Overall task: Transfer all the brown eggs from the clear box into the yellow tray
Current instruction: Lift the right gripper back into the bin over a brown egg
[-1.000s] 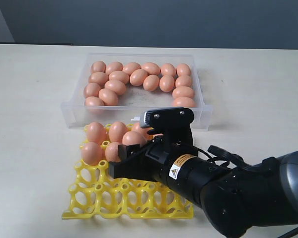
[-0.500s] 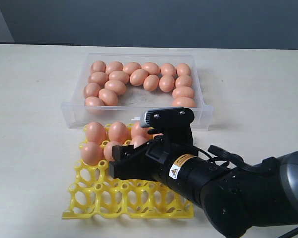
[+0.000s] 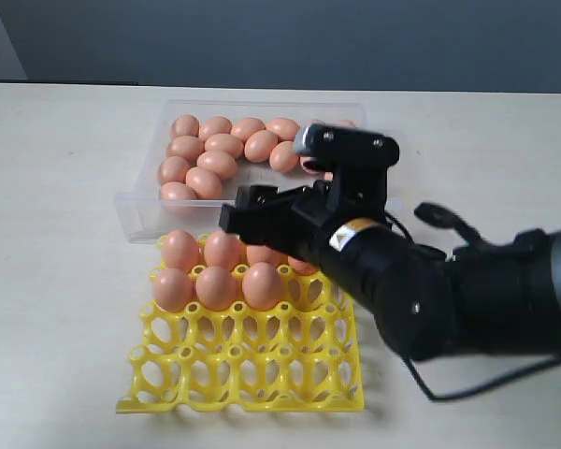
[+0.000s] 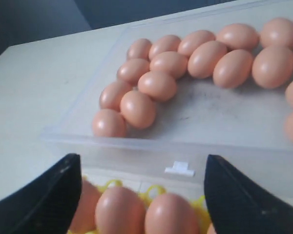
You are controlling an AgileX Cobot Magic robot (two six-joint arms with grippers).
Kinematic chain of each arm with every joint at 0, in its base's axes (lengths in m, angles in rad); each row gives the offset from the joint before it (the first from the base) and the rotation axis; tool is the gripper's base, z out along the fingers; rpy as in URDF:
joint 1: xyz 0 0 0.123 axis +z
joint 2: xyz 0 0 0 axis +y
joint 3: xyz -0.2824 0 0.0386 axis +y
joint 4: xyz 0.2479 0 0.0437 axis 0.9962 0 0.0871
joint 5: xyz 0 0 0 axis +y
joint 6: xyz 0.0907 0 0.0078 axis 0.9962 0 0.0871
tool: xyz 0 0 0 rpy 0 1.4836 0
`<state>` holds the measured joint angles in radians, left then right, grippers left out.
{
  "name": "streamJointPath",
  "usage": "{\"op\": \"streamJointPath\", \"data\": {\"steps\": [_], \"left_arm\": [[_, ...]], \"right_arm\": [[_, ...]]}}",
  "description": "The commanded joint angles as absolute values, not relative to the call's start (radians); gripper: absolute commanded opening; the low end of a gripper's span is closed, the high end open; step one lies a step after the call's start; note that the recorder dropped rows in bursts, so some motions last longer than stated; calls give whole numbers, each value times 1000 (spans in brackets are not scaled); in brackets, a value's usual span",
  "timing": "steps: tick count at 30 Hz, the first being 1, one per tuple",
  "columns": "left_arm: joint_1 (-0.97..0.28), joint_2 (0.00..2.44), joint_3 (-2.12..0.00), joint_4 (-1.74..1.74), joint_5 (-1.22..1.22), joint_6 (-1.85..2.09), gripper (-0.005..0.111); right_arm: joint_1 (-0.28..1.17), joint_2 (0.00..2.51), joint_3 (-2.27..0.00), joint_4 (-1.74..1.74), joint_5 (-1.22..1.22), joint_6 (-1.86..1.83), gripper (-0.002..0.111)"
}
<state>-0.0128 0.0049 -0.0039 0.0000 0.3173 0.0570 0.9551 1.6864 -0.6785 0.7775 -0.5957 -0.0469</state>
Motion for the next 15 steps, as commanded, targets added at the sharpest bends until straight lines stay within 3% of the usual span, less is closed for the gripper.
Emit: {"op": "streamJointPath", "data": {"steps": [1, 8, 15], "left_arm": [[-9, 0, 0, 0, 307, 57, 0], [-9, 0, 0, 0, 307, 57, 0], [-9, 0, 0, 0, 307, 57, 0]], "right_arm": [[798, 1681, -827, 822, -336, -260, 61], [561, 1767, -1149, 813, 33, -323, 66], [489, 1962, -1422, 769, 267, -315, 66]]}}
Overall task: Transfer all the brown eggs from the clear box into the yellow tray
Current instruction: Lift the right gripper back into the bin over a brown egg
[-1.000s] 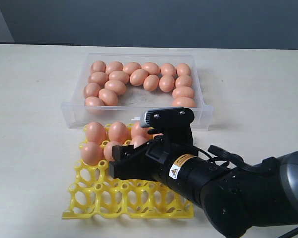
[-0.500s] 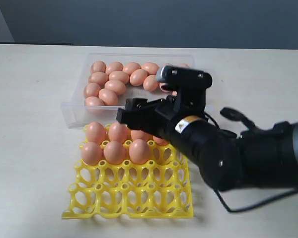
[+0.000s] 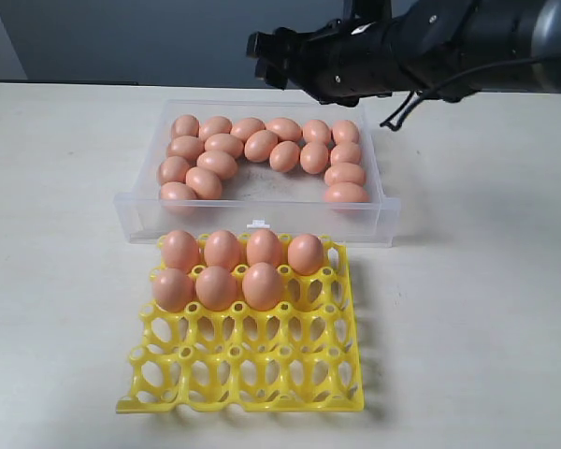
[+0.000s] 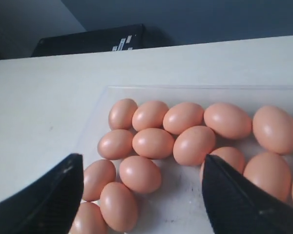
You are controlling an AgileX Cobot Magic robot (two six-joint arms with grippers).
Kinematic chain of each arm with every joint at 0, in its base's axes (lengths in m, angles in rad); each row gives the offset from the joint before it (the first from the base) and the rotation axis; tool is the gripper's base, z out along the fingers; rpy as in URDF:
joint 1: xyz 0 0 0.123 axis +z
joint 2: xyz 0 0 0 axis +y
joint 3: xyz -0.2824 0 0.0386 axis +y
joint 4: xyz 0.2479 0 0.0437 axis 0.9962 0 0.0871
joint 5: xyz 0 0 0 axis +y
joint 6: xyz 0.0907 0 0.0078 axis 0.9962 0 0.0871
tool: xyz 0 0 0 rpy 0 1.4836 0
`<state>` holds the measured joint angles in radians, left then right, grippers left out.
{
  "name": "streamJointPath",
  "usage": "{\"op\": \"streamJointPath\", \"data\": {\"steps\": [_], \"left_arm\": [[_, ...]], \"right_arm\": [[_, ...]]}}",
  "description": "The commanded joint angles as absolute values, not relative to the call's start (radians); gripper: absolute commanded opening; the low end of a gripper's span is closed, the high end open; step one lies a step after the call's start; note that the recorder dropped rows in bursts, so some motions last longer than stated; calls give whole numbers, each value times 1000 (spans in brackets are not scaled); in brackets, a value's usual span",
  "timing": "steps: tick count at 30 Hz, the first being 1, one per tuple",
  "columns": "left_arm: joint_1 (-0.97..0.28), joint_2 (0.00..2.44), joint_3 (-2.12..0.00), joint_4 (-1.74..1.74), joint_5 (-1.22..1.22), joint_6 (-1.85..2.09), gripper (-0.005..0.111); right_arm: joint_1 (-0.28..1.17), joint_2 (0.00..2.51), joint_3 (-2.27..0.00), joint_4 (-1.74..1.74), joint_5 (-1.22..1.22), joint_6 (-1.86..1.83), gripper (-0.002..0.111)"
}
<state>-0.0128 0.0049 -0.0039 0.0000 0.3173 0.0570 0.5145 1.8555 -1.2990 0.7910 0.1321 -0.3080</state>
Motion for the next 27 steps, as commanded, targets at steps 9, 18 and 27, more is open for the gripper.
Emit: {"op": "streamJointPath", "data": {"steps": [9, 18, 27], "left_arm": [[-9, 0, 0, 0, 307, 57, 0], [-9, 0, 0, 0, 307, 57, 0], [-9, 0, 0, 0, 307, 57, 0]], "right_arm": [[450, 2219, -1697, 572, 474, -41, 66], [442, 2308, -1913, 151, 691, 263, 66], [442, 2377, -1949, 177, 739, 270, 66]]}}
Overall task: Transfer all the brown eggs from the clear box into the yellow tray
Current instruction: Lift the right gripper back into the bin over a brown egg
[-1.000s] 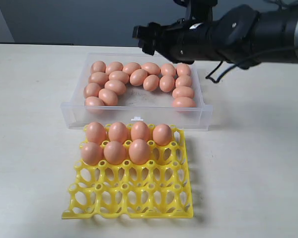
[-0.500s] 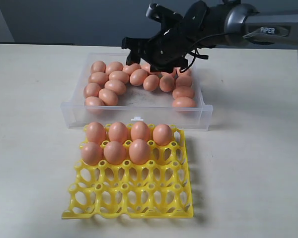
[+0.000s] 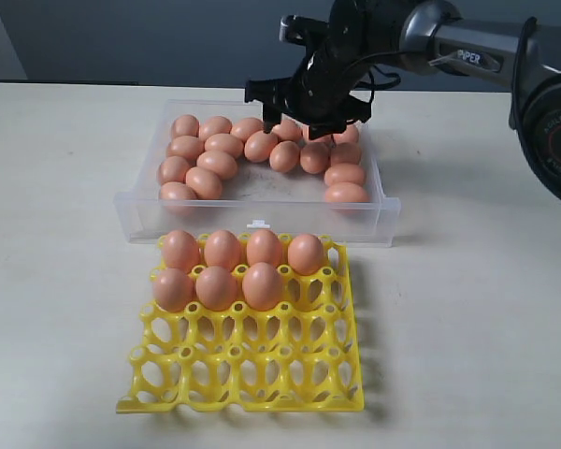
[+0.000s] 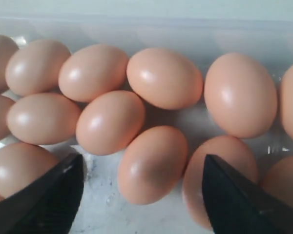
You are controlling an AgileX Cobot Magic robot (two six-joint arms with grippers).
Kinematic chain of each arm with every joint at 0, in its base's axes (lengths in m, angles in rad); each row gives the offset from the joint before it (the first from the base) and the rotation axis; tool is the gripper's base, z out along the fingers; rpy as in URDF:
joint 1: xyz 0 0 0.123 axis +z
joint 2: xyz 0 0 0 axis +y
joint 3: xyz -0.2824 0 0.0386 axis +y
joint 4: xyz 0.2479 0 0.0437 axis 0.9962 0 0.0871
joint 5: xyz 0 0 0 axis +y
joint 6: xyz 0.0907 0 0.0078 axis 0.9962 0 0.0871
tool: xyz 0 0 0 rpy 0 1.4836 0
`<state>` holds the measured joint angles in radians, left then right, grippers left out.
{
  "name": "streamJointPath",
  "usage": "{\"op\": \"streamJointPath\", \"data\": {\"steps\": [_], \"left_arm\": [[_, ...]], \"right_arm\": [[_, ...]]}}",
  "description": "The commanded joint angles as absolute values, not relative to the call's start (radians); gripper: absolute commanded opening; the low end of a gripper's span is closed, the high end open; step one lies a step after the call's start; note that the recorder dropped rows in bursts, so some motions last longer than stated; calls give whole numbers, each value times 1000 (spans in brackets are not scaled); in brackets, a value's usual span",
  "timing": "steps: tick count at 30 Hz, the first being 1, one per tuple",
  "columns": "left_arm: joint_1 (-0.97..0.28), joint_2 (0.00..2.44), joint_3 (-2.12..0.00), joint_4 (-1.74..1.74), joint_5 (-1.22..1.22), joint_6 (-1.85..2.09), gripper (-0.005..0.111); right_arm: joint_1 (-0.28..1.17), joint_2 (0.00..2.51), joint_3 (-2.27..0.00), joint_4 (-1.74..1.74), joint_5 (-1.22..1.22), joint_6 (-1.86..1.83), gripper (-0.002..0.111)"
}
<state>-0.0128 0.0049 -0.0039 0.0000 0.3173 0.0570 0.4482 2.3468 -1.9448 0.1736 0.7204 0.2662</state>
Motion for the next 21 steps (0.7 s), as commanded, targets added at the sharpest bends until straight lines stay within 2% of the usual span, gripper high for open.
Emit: {"op": "streamJointPath", "data": {"steps": [1, 15, 21], "left_arm": [[-9, 0, 0, 0, 307, 57, 0], [-9, 0, 0, 0, 307, 57, 0], [-9, 0, 0, 0, 307, 57, 0]], "right_arm": [[442, 2379, -1949, 186, 739, 270, 66], [442, 2403, -1949, 189, 853, 262, 66], [442, 2403, -1949, 188, 762, 262, 51]]}}
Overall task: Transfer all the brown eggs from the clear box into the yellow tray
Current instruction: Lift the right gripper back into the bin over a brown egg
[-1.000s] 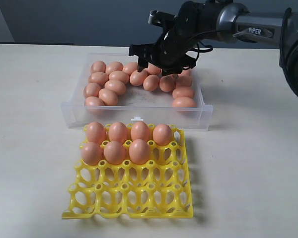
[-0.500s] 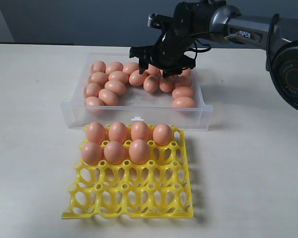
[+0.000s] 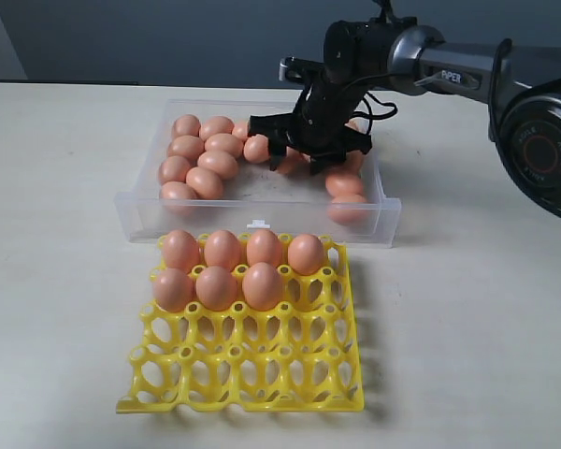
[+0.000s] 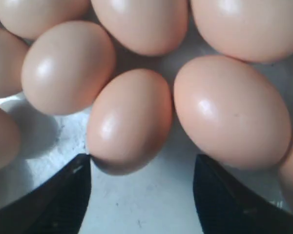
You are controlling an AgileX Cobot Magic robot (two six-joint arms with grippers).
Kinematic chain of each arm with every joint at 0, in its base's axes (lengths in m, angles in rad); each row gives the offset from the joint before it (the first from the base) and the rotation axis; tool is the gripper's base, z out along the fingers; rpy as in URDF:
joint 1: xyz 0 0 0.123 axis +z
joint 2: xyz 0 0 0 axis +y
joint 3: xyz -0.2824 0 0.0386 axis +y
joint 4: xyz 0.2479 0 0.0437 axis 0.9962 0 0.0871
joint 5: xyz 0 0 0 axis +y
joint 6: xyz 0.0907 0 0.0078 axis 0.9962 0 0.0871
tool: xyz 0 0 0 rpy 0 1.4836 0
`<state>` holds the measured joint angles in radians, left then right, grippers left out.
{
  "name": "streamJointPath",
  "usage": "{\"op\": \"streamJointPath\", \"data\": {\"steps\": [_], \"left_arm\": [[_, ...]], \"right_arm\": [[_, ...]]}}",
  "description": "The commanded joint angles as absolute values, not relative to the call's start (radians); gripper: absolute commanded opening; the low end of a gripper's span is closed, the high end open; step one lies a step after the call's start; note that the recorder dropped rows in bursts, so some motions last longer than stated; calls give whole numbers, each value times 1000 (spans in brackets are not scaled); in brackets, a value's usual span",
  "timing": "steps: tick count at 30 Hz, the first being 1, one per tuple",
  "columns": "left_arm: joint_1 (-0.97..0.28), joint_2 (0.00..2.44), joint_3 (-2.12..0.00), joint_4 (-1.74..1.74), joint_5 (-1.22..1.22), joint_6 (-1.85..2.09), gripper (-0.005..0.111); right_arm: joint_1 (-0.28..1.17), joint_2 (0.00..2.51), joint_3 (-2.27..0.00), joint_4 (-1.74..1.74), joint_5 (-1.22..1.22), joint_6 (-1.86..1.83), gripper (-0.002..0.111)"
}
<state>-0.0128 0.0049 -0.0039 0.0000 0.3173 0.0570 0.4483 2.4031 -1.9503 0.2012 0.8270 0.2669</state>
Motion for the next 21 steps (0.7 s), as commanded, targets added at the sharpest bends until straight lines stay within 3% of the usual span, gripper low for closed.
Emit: {"op": "streamJointPath", "data": {"steps": [1, 6, 21], "left_arm": [[-9, 0, 0, 0, 307, 57, 0], [-9, 0, 0, 0, 307, 57, 0], [-9, 0, 0, 0, 307, 57, 0]], "right_arm": [[442, 2403, -1949, 192, 752, 262, 51], [442, 2403, -1949, 191, 752, 262, 61], [442, 2452, -1949, 233, 666, 266, 60]]}}
